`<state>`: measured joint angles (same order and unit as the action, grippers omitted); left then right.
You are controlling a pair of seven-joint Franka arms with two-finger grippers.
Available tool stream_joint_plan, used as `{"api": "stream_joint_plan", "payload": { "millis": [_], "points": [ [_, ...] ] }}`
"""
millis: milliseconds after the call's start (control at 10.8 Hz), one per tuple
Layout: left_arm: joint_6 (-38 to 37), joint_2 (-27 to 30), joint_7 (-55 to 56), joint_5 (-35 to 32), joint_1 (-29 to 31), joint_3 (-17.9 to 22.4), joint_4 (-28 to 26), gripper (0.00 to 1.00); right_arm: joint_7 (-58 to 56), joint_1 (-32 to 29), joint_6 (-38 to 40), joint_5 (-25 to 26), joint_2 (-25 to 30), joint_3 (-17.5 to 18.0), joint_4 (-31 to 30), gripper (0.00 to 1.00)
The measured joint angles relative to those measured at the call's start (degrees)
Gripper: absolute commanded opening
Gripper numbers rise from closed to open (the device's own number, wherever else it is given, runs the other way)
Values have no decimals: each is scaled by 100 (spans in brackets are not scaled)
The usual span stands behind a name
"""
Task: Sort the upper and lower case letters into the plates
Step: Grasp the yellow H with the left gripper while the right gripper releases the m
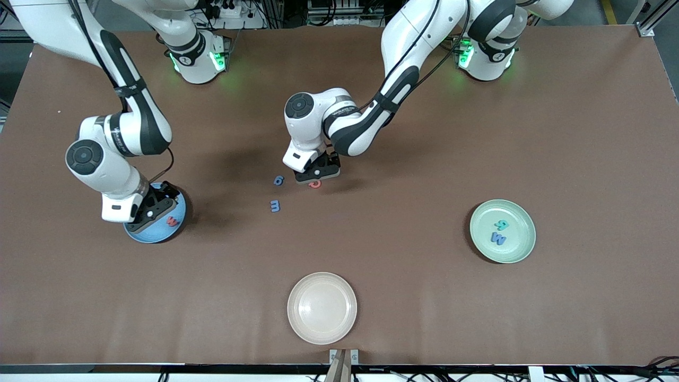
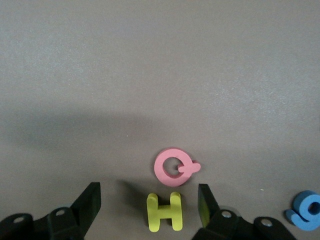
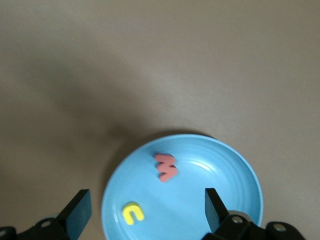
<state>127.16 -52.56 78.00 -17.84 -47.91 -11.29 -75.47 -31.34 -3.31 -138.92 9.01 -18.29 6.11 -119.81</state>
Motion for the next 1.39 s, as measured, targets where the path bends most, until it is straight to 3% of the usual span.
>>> {"api": "stream_joint_plan", "payload": {
  "millis": [648,833,1018,1111,1388],
  "points": [
    [289,-75,1,0,-26,-1,-43,70,320,309,340,-91,-187,1,421,100],
    [307,-94,1,0,-27,-1,-78,54,332,323,342,-91,-195,1,424,100],
    [316,-97,25,0,-26,-1,-88,18,337,347,347,-92,-195,2,426,100],
    [320,-97,102,0,-26,-1,-88,8,356,369,349,-92,-195,3,427,100],
    [327,-95,313,0,-26,0,-87,0,429,414,351,-93,-196,3,430,100]
  ]
}}
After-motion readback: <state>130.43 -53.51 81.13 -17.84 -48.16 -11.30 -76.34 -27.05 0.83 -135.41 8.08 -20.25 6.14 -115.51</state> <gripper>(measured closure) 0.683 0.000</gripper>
